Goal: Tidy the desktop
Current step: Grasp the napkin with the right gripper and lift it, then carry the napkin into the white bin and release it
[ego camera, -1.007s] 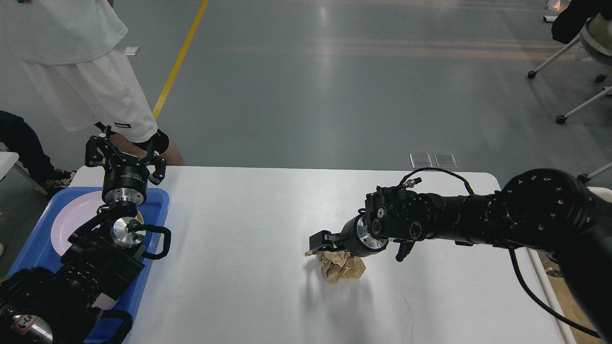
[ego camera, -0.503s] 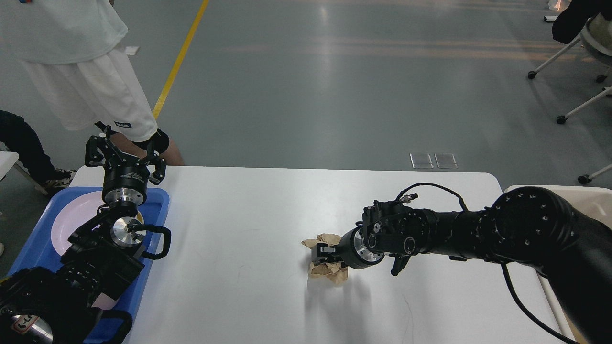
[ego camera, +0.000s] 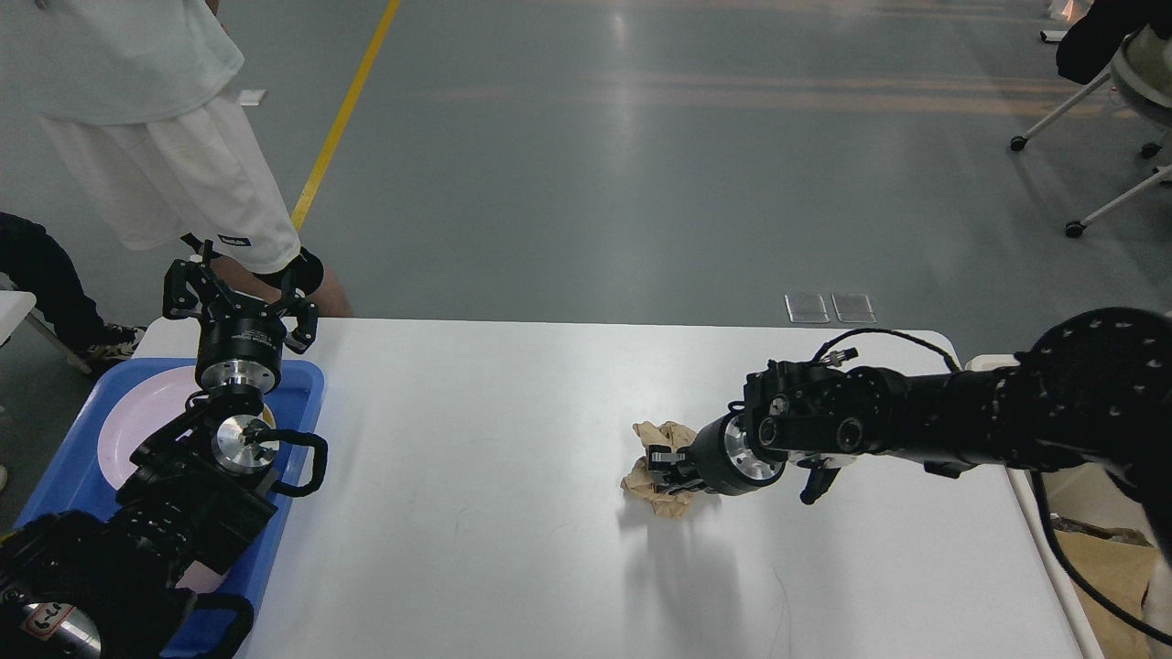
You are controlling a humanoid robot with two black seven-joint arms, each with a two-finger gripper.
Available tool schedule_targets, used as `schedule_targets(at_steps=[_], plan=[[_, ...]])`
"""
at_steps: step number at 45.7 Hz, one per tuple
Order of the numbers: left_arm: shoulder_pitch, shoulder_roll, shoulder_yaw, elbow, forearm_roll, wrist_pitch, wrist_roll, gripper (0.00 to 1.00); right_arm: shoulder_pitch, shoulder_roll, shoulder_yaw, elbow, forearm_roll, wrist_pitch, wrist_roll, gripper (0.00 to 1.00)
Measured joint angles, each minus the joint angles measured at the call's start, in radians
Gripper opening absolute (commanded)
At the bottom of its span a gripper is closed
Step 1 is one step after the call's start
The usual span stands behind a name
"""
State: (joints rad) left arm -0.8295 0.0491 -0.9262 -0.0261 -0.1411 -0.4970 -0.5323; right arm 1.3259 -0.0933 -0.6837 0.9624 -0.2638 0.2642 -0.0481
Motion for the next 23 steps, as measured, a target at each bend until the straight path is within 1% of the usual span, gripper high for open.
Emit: schedule_targets(at_steps=[13, 23], plan=[[0.000, 0.000, 0.000, 0.000, 0.000, 0.000, 0.000, 0.96, 0.193, -0.298, 0.028, 0.191, -0.002, 0.014, 0.002, 0.00], [0.001, 0.000, 0.000, 0.000, 0.000, 0.000, 0.000, 0.96, 0.334, -0.515, 0.029, 0.231, -0.003, 0.104, 0.003, 0.00]])
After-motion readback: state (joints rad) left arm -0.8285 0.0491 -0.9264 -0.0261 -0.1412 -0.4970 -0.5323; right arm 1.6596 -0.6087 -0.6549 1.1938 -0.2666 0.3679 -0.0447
